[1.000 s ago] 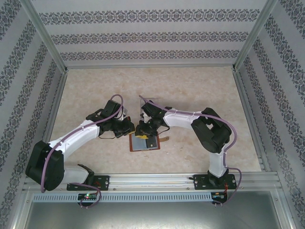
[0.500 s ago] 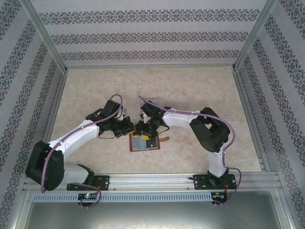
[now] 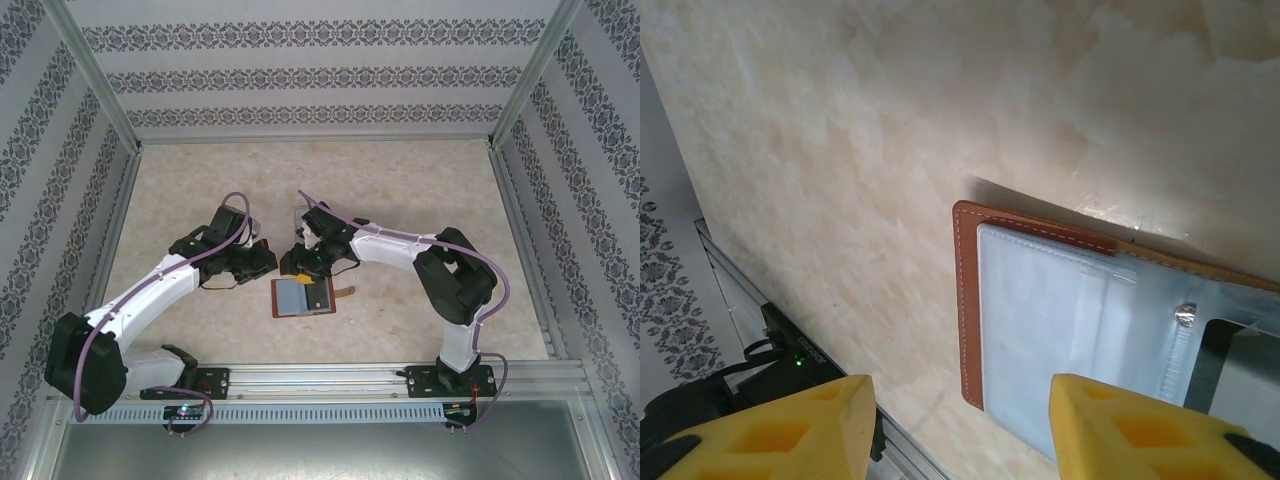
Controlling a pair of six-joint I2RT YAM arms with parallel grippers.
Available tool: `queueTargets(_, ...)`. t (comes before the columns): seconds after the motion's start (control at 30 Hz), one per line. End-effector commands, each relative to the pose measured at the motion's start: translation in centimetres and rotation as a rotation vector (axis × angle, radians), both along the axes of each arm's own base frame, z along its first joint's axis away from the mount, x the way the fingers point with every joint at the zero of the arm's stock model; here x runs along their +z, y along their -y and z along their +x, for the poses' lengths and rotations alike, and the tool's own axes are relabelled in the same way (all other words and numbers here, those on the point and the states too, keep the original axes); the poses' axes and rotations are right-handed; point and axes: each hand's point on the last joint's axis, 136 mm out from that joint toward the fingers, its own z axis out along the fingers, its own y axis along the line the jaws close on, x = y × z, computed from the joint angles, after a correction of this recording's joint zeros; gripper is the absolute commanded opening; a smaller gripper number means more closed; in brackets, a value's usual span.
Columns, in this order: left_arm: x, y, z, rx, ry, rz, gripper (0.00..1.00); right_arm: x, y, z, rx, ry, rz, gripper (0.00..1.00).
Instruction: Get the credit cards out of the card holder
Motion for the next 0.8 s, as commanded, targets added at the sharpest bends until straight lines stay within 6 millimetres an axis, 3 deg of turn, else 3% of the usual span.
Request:
queueTargets(0.0, 0.6, -0.7, 0.1, 0.008, 0.016, 0.033, 0.00, -0.3, -0.1, -0.2, 0.010, -0.017, 0.009, 0.48)
queueTargets(0.23, 0.1, -0.1, 0.1, -0.007, -0.004, 0.006, 0.00, -2.4, -0.4, 0.0, 0.009, -0.035, -0.032, 0.44)
queueTargets(0.5, -0.4, 0.5, 0.0, -0.031, -0.033, -0.008, 0.00, -5.7, 0.7, -0.2, 0.000, -0.068, -0.149, 0.40)
queueTargets(0.6, -0.7, 0.6, -0.1, -0.039, -0.045, -0.012, 0.00, -5.3, 0.7, -0.1, 0.005, -0.057, -0.151, 0.40)
queueTargets(0.77, -1.2, 1.0, -0.2, -0.049, -0.063, -0.019, 0.00, -2.4, 0.1, 0.8, -0.006, -0.008, -0.091, 0.41)
